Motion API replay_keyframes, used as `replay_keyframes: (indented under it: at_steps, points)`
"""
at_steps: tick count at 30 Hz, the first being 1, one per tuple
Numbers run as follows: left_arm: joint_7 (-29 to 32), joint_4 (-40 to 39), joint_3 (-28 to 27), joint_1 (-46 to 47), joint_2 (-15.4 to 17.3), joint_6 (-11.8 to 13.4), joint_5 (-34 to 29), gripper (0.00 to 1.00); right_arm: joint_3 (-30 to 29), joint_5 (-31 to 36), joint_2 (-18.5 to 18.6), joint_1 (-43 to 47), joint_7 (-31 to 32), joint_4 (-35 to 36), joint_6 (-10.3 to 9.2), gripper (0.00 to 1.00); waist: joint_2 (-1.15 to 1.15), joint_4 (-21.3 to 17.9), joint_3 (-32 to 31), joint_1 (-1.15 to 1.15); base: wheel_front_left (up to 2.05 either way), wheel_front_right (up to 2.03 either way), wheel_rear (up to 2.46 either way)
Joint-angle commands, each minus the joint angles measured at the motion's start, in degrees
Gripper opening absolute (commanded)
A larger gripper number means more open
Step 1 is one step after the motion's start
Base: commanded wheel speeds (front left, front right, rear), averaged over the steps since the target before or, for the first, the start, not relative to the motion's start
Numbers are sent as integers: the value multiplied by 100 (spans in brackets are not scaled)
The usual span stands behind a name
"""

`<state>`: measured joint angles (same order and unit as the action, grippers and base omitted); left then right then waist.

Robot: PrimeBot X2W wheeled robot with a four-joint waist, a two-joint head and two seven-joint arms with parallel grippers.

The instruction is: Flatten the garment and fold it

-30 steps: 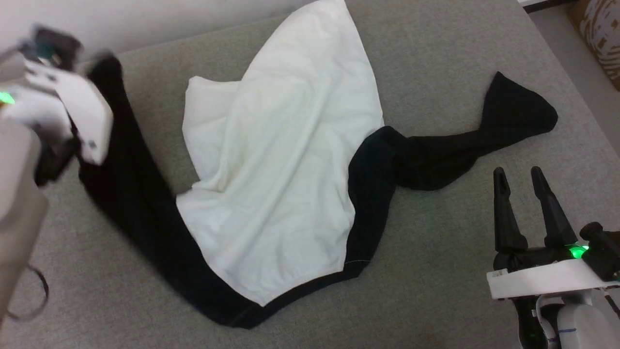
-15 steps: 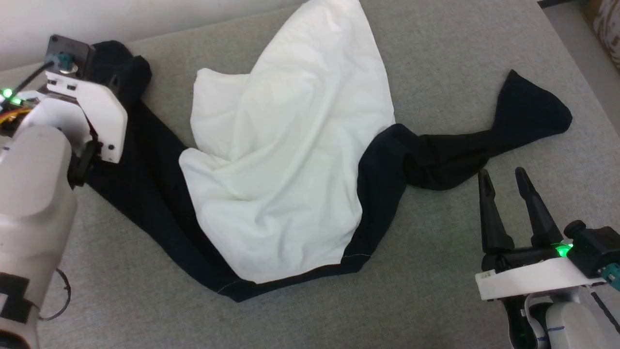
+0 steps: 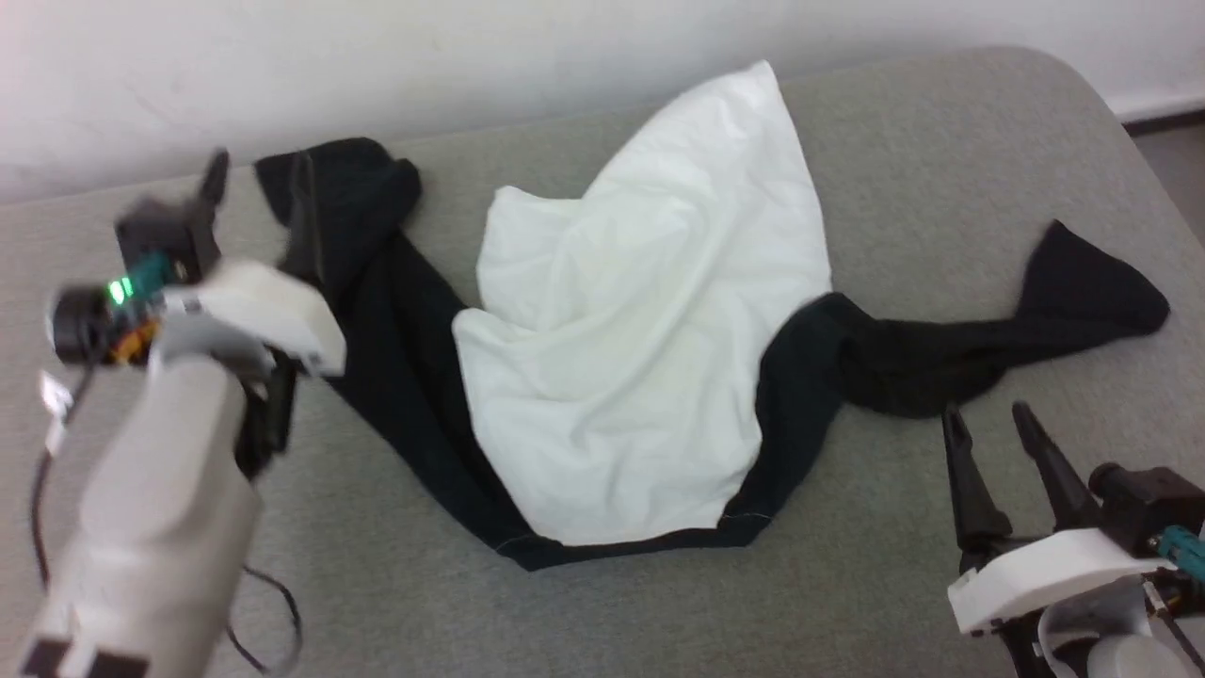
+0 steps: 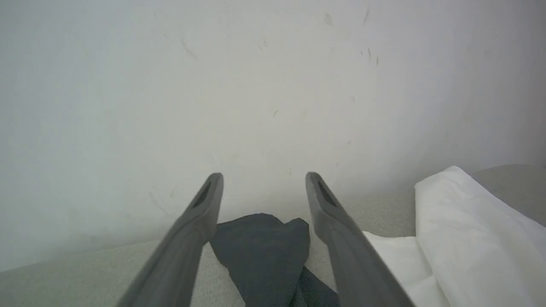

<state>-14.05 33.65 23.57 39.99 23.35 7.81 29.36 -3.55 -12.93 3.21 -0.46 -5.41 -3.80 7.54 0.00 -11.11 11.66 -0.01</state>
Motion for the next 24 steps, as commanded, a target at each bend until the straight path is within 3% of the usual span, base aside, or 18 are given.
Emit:
replay_keyframes:
  at_steps: [1, 8, 13, 19, 24]
  points:
    - [-38, -98, -43, -223, -8, 55, 31, 100, 4, 39, 3, 58, 45, 9, -5, 100, 0, 450, -435, 1, 0, 0, 0]
    - [-91, -1997, -75, -2237, -176, 651, -183, 100, 83, -6, 232, 320, 862, 99, -5, 100, 0, 939, -703, 1, 0, 0, 0]
    - [-94, -2918, -19, -3346, -412, 1031, -364, 100, 251, -272, 418, 256, 1803, 140, -5, 100, 0, 1221, -771, 1, 0, 0, 0]
    - [-94, -3064, 118, -3736, -590, 981, -476, 100, 49, -630, 323, -78, 3204, -110, -5, 100, 0, 1526, -781, 1, 0, 0, 0]
    - [-95, -3002, 174, -3609, -689, 878, -553, 100, -52, -498, 286, -375, 3675, -608, -5, 100, 0, 1716, -719, 1, 0, 0, 0]
